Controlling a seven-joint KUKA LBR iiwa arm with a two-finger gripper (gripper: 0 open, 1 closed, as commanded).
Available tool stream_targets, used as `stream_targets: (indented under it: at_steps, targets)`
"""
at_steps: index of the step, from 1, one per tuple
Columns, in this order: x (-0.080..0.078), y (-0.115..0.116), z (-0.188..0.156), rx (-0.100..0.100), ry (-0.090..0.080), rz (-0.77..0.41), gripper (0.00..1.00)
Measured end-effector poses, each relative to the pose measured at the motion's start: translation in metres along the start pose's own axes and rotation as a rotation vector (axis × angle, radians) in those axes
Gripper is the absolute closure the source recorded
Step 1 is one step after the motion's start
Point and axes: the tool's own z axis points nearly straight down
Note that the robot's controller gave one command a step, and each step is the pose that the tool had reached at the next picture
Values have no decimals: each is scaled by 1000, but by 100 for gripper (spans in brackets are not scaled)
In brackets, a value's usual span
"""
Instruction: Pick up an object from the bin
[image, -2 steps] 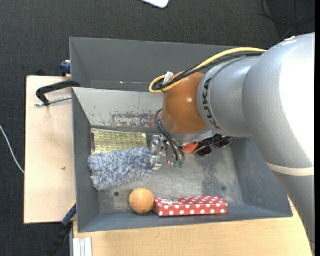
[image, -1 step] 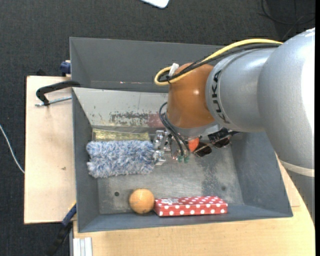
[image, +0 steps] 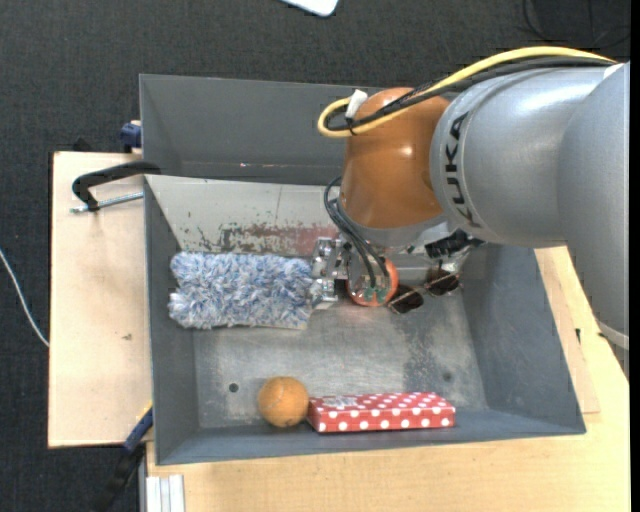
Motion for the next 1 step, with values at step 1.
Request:
stream_targets:
  at_steps: [1]
  targets:
    - [4,9,-81,0,-1,19,100]
